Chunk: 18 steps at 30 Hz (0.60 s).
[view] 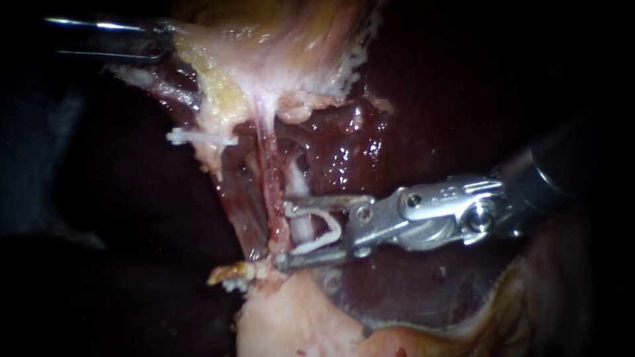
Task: Clipping first clip right tube
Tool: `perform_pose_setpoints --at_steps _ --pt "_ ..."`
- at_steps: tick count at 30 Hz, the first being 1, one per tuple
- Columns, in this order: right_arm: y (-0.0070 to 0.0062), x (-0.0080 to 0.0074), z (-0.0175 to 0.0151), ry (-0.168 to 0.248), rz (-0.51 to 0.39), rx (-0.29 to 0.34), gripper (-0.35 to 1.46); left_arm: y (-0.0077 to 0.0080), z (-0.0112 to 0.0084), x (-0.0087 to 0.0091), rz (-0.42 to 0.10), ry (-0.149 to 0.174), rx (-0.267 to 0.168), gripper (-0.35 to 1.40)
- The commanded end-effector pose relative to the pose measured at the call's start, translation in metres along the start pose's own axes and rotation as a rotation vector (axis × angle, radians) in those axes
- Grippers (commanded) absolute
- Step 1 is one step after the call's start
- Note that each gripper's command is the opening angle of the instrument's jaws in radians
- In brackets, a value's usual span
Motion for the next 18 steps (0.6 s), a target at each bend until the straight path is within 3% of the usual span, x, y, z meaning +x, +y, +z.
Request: perform_pose_setpoints --at_steps 1,6,18 --pt "0.0001 -0.0002 0.0002 0.0 0.002 0.002 0.5 0.0 0.0 0.0 0.0 0.0 0.001 -0.35" --pt "0.0005 -0.0007 0.0013 0.034 0.023 0.03 0.5 0.0 0.0 0.0 0.0 0.0 0.001 -0.35" --pt "0.0009 0.0004 0.0041 0.129 0.087 0.116 0.5 0.0 0.0 0.0 0.0 0.0 0.001 -0.35"
